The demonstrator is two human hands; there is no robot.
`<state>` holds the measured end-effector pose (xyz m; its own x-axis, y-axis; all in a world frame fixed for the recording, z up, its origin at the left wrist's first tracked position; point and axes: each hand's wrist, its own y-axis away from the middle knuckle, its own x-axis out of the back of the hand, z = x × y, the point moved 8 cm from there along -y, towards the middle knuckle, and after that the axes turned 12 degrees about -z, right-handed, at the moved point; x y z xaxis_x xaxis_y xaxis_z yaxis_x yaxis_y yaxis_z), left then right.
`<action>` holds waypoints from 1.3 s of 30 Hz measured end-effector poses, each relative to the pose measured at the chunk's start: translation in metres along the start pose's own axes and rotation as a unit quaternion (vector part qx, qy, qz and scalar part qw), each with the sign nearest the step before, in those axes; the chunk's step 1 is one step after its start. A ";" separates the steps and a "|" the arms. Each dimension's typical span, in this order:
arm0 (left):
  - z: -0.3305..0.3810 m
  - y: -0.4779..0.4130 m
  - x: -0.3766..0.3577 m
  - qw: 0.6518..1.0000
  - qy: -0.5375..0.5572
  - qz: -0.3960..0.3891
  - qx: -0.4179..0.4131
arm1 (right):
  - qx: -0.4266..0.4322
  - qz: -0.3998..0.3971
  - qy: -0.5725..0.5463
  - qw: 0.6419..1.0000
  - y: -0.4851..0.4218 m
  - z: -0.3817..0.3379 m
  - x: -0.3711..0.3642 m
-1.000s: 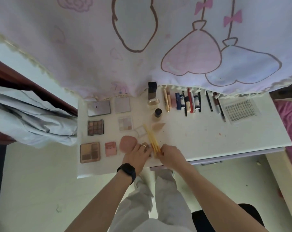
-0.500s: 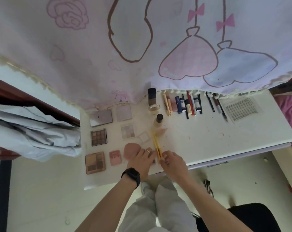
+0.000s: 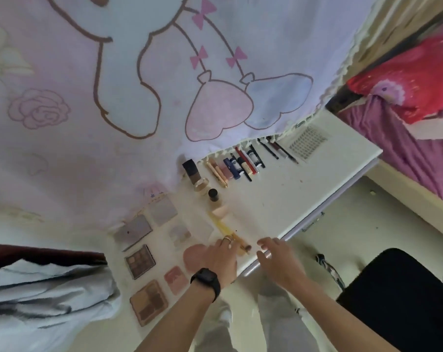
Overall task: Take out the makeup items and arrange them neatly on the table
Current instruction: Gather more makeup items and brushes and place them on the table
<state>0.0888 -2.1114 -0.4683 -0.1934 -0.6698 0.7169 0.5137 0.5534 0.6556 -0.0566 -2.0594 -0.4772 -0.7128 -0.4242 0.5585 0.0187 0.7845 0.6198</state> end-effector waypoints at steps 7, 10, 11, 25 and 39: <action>0.100 0.011 0.052 0.984 -0.040 0.059 -0.165 | -0.079 0.226 -0.153 0.959 0.147 0.047 0.028; 0.176 0.031 0.058 0.964 -0.075 0.067 -0.247 | -0.114 0.321 -0.188 0.921 0.239 0.076 0.032; 0.205 0.039 0.057 0.956 -0.081 0.065 -0.274 | -0.123 0.349 -0.199 0.908 0.270 0.087 0.031; 0.636 0.317 -0.149 0.714 -0.151 -0.051 -0.682 | -0.386 0.667 -0.312 0.556 0.730 0.242 -0.150; 0.914 0.530 -0.394 0.585 -0.269 -0.150 -0.750 | -0.511 0.702 -0.302 0.395 1.016 0.389 -0.264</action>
<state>-0.3265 -1.1021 -0.1863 -0.4912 -0.1486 0.8583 0.4658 -0.8774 0.1146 -0.1227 -0.9742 -0.2093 0.4706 0.5311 0.7046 0.7450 -0.6670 0.0052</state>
